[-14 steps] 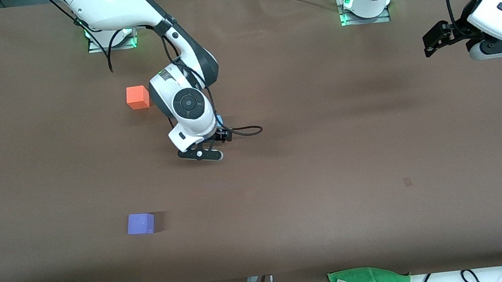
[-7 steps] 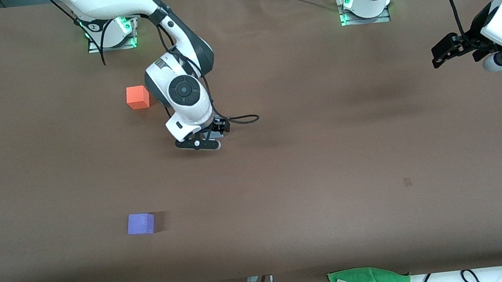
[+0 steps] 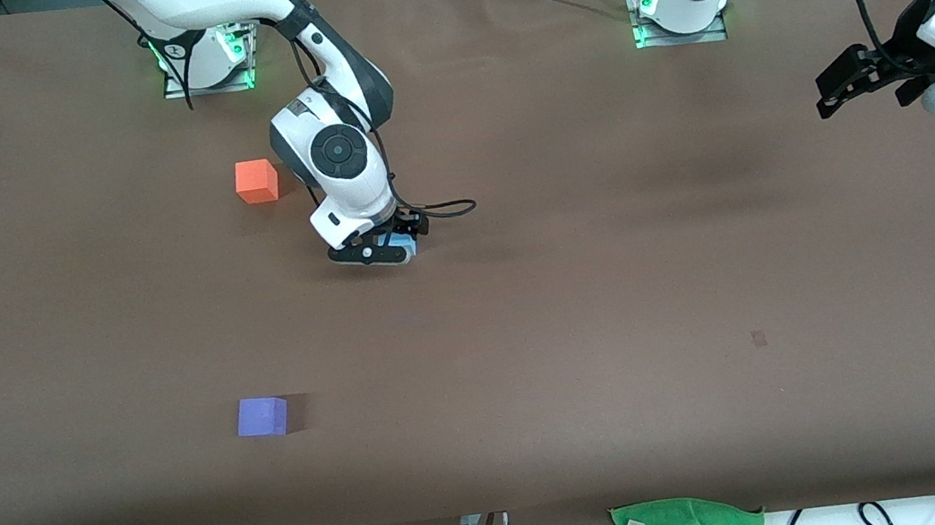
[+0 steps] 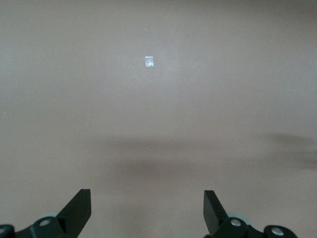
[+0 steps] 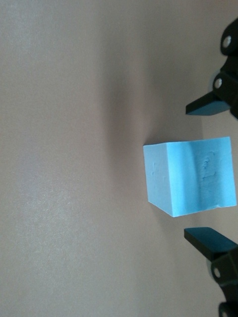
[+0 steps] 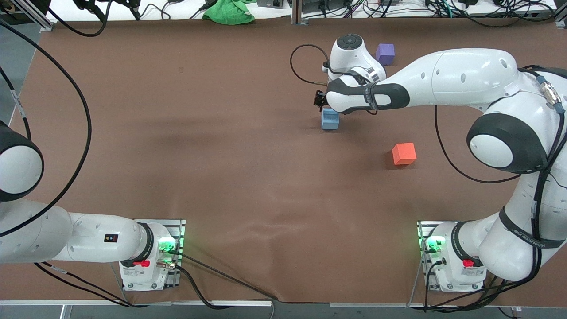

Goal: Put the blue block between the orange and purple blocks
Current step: 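Lower the right gripper and close it on the light-blue cube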

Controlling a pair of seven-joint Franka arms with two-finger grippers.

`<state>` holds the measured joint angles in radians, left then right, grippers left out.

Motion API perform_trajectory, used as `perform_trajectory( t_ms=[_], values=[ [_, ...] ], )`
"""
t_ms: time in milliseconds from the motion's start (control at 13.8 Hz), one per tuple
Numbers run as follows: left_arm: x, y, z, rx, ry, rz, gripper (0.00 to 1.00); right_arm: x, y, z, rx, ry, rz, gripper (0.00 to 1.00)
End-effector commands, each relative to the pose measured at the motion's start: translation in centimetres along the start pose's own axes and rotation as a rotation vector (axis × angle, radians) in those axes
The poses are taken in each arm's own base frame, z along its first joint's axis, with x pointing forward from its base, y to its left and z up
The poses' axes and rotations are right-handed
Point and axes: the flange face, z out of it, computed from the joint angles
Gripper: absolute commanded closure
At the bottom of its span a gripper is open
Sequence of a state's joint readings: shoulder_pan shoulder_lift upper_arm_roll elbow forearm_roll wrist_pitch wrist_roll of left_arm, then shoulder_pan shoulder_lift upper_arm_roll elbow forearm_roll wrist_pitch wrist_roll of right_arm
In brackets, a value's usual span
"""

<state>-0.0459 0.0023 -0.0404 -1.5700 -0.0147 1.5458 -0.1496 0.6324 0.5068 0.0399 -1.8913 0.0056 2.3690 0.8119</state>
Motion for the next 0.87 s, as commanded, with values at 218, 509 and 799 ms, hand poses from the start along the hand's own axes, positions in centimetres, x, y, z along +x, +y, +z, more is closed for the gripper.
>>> perform_trajectory(
  t_ms=[218,509,799],
  values=[
    [0.3,-0.9,0.4,-0.009,-0.028,-0.007,0.0,-1.1,0.1,0.5,0.028,0.008,0.014,0.0],
    [-1.3,-1.8,-1.5,0.085,-0.034,-0.005,0.0,-1.7,-0.4,1.3,0.027,0.008,0.001,0.0],
    [-1.1,-2.3,-2.8,0.079,-0.001,-0.022,0.0,-2.1,0.2,2.7,0.04,0.021,0.0,0.0]
  ],
)
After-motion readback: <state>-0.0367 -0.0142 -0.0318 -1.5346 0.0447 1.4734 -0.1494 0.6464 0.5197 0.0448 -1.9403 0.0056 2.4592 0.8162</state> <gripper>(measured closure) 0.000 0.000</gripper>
